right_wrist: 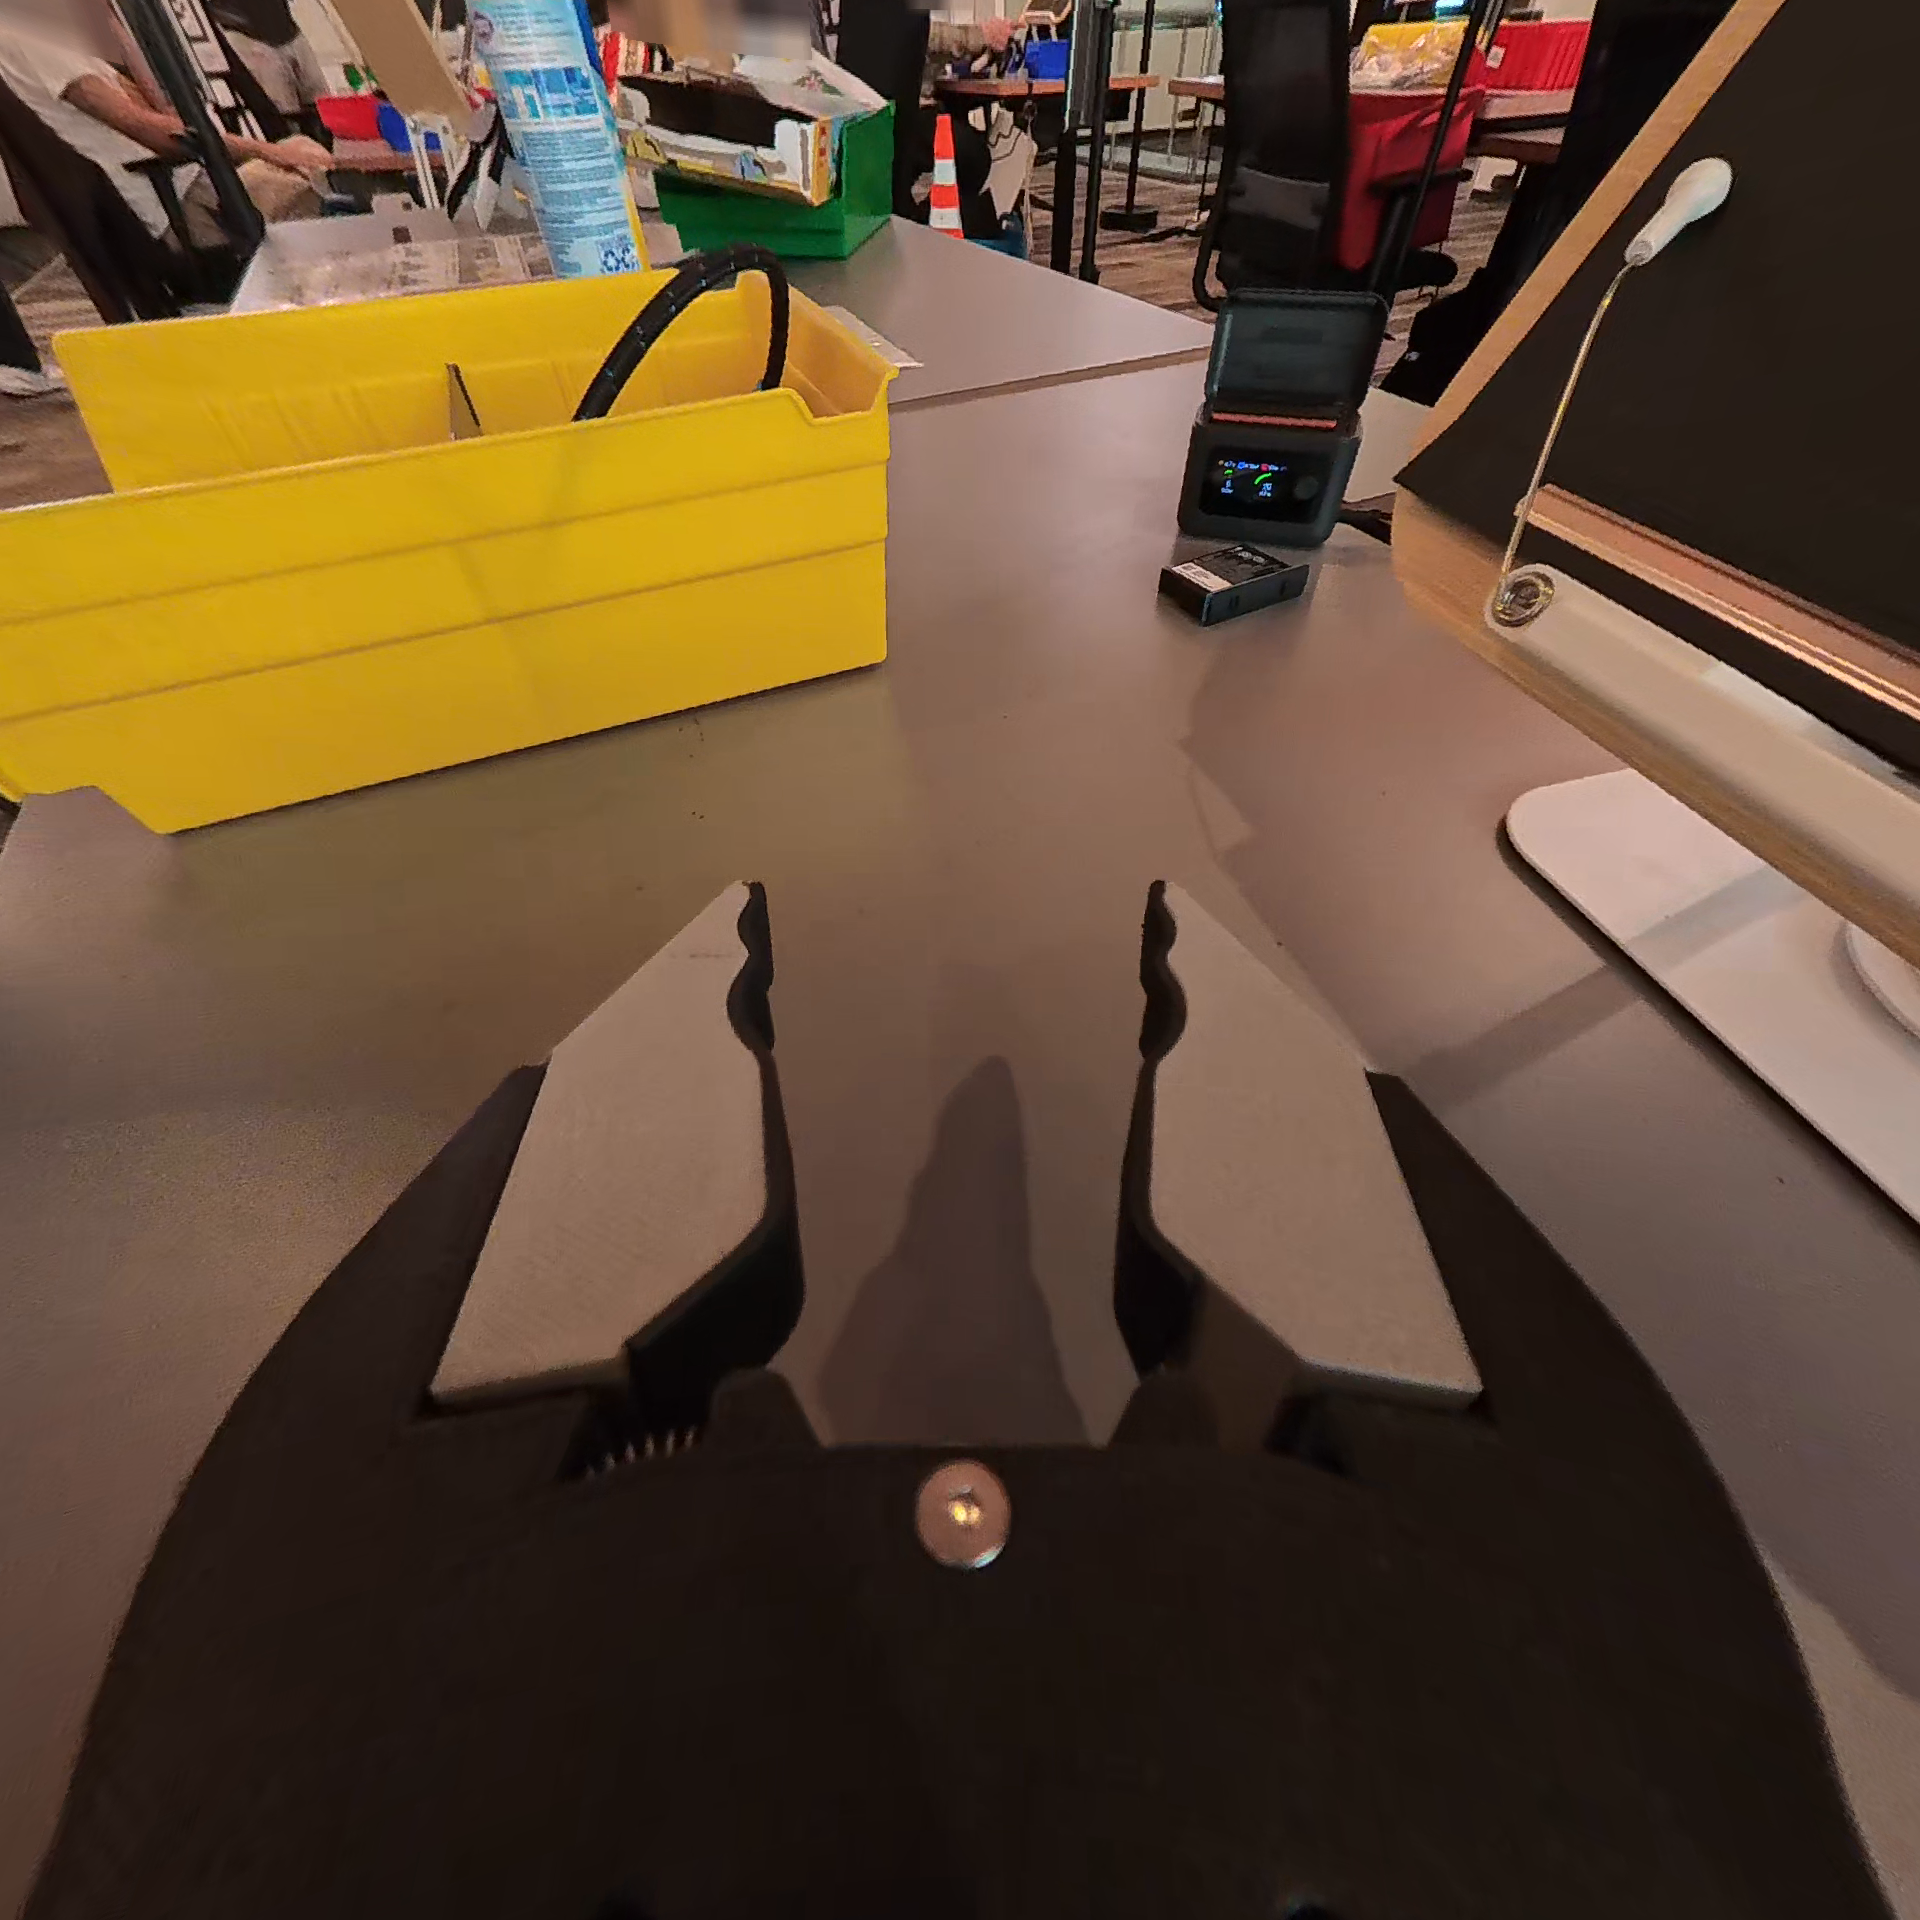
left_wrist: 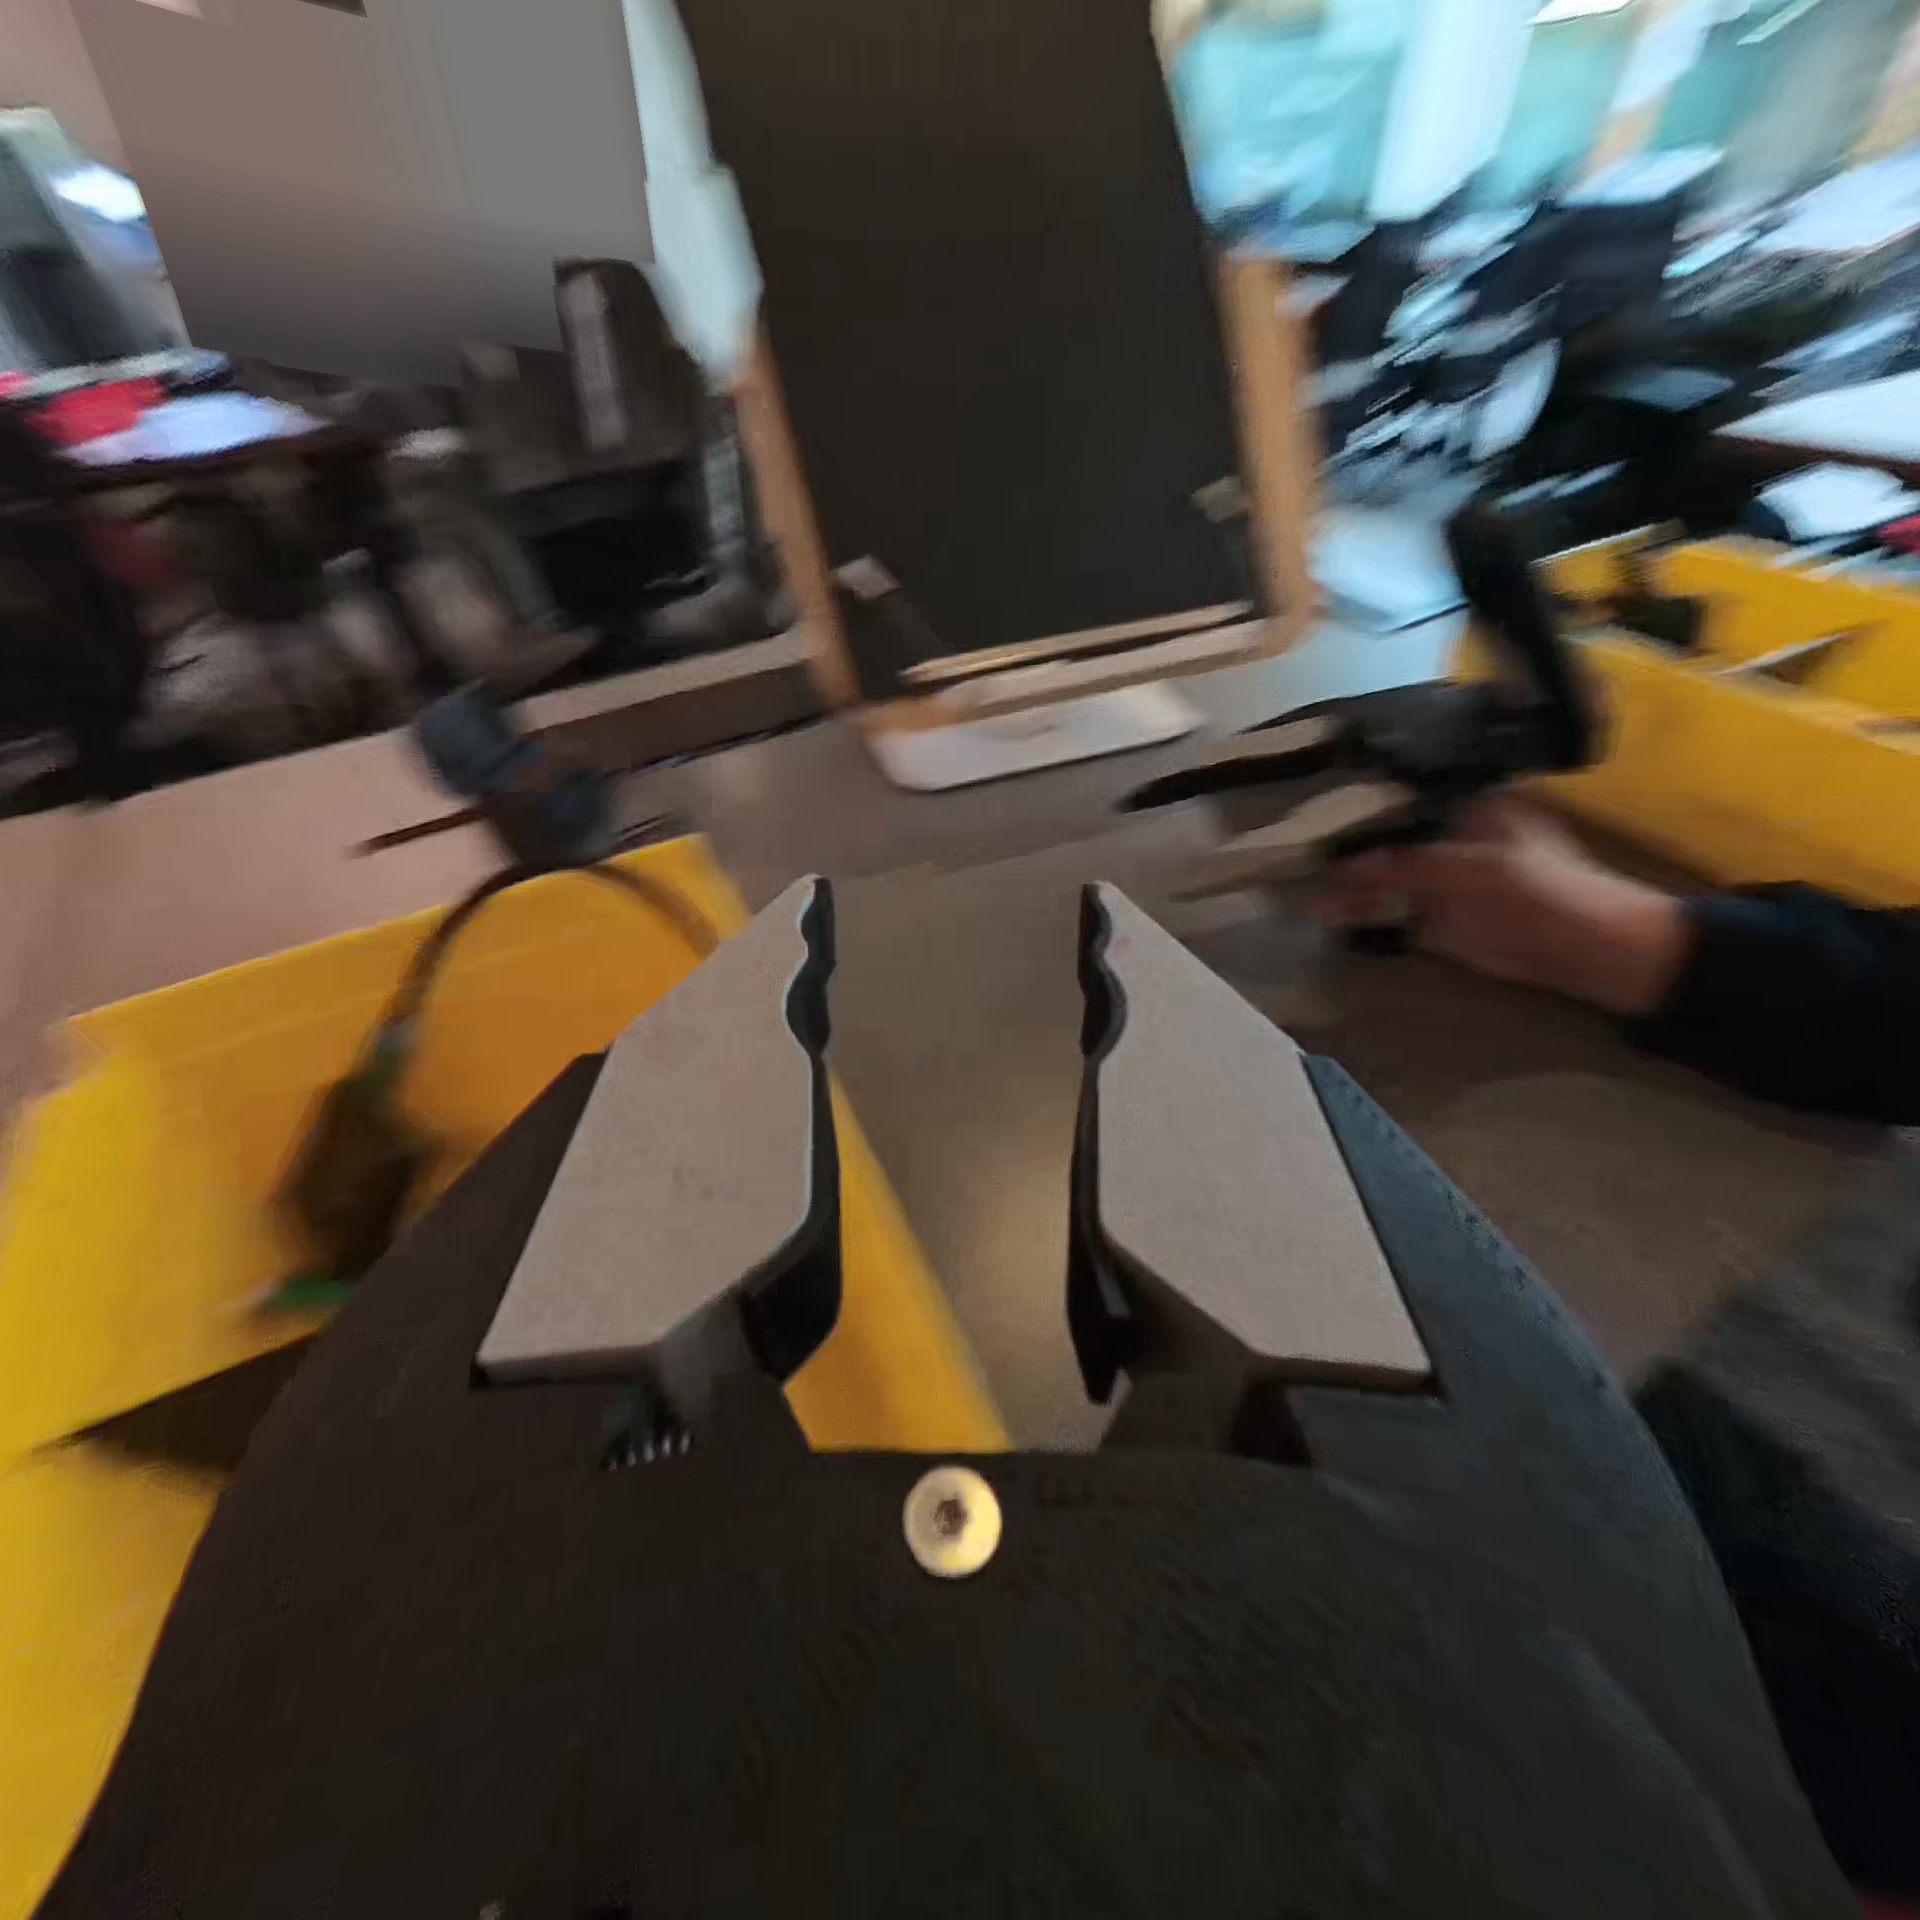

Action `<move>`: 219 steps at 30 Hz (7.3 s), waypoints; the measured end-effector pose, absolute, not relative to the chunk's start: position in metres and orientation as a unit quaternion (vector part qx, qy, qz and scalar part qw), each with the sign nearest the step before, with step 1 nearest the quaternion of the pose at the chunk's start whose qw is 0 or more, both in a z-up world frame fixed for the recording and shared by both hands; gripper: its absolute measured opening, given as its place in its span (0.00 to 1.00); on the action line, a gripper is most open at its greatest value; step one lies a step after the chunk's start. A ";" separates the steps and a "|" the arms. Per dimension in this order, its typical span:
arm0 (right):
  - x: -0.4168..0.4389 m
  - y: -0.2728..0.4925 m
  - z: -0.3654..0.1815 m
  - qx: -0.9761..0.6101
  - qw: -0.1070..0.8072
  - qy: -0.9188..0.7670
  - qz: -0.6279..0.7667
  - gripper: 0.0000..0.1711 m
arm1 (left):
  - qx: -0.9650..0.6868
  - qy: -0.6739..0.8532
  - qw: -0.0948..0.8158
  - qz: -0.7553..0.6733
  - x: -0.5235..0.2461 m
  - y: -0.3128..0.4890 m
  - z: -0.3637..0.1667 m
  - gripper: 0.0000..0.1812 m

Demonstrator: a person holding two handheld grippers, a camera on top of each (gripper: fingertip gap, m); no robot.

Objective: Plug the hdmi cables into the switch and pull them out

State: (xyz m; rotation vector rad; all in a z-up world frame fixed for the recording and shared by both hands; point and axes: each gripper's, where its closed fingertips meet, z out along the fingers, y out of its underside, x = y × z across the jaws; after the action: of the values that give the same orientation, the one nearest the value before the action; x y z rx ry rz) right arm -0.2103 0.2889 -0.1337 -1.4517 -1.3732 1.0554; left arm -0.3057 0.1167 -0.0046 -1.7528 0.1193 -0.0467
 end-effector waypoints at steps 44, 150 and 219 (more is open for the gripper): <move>-0.190 0.245 -0.086 -0.491 0.379 -0.539 0.569 0.49 | -0.760 0.242 0.602 -0.031 -0.248 0.181 0.038 0.07; -0.126 0.224 -0.058 -0.358 0.377 -0.574 0.633 0.11 | -0.627 0.316 0.694 -0.159 -0.127 0.246 -0.094 0.10; -0.141 0.295 -0.143 -0.656 0.089 -0.348 0.664 0.08 | -0.531 0.472 0.556 0.431 -0.152 0.292 -0.144 0.19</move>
State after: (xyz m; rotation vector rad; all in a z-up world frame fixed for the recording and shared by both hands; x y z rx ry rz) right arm -0.1410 0.2954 -0.1425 -1.9520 -1.0348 1.9747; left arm -0.1520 0.2916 -0.1436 -1.2545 1.1145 1.0182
